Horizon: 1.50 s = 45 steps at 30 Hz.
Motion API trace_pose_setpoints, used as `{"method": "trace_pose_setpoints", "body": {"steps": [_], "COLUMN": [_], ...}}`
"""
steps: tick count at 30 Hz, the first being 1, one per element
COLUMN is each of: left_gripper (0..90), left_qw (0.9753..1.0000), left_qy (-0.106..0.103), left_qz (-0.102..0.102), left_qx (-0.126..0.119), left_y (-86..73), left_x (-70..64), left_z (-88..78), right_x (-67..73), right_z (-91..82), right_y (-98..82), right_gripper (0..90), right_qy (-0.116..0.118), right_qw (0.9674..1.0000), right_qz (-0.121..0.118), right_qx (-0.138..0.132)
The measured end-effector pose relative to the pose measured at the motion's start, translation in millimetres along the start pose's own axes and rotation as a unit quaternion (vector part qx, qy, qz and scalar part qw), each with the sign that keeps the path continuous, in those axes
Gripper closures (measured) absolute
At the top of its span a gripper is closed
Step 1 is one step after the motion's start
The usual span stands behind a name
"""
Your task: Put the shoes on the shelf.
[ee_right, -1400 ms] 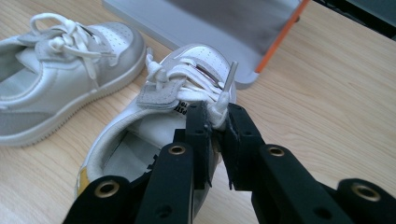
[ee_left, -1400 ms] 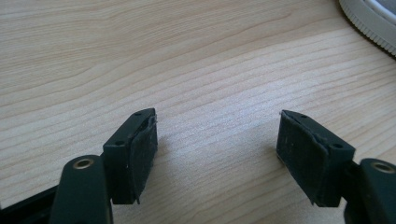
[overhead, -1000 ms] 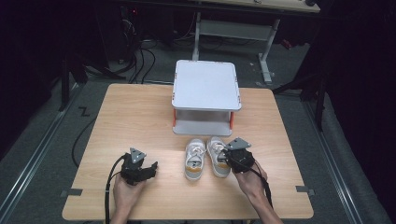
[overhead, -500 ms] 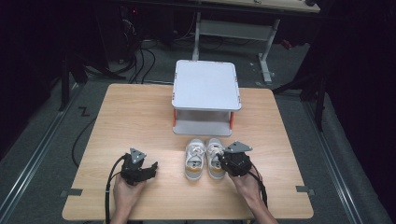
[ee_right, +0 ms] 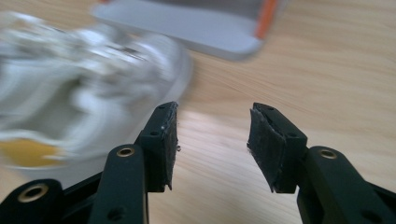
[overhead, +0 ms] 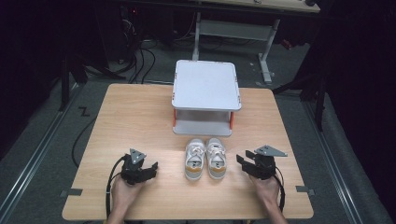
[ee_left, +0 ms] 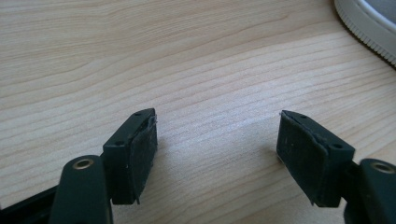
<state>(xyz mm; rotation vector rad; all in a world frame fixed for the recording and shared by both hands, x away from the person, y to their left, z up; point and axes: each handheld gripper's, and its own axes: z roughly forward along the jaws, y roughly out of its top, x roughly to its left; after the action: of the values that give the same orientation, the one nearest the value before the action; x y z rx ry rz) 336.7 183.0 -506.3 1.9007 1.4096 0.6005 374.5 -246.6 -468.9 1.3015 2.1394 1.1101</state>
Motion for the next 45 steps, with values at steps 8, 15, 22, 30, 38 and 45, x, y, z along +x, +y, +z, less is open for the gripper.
{"method": "trace_pose_setpoints", "body": {"steps": [8, 15, 22, 30, 38, 45], "left_gripper": [27.3, 28.2, 29.1, 31.6, 37.9, 38.8], "left_qw": [0.9998, 0.9996, 0.9979, 0.9949, 0.9906, 0.9879], "left_qy": [-0.004, -0.027, -0.058, -0.095, -0.129, -0.154], "left_qz": [-0.021, -0.008, 0.014, 0.022, 0.041, 0.021], "left_qx": [0.005, -0.001, -0.025, -0.028, -0.018, 0.003], "left_y": [3.0, 11.3, 27.2, 46.1, 64.8, 76.5], "left_x": [-2.8, -18.8, -43.0, -74.2, -108.4, -133.5], "left_z": [0.2, -7.6, -21.0, -28.6, -33.2, -20.5], "right_x": [-27.2, -33.9, -34.7, -34.8, -35.7, -35.6], "right_z": [13.2, 21.1, 24.9, 25.6, 25.3, 25.3], "right_y": [-12.7, -18.0, -18.7, -18.4, -18.5, -18.5], "right_gripper": [51.1, 50.3, 47.2, 44.2, 45.1, 45.1], "right_qy": [-0.06, -0.082, -0.085, -0.08, -0.078, -0.078], "right_qw": [0.9978, 0.9956, 0.9954, 0.9958, 0.996, 0.996], "right_qz": [0.02, 0.021, 0.016, 0.013, 0.015, 0.015], "right_qx": [0.023, 0.04, 0.042, 0.043, 0.041, 0.042]}}
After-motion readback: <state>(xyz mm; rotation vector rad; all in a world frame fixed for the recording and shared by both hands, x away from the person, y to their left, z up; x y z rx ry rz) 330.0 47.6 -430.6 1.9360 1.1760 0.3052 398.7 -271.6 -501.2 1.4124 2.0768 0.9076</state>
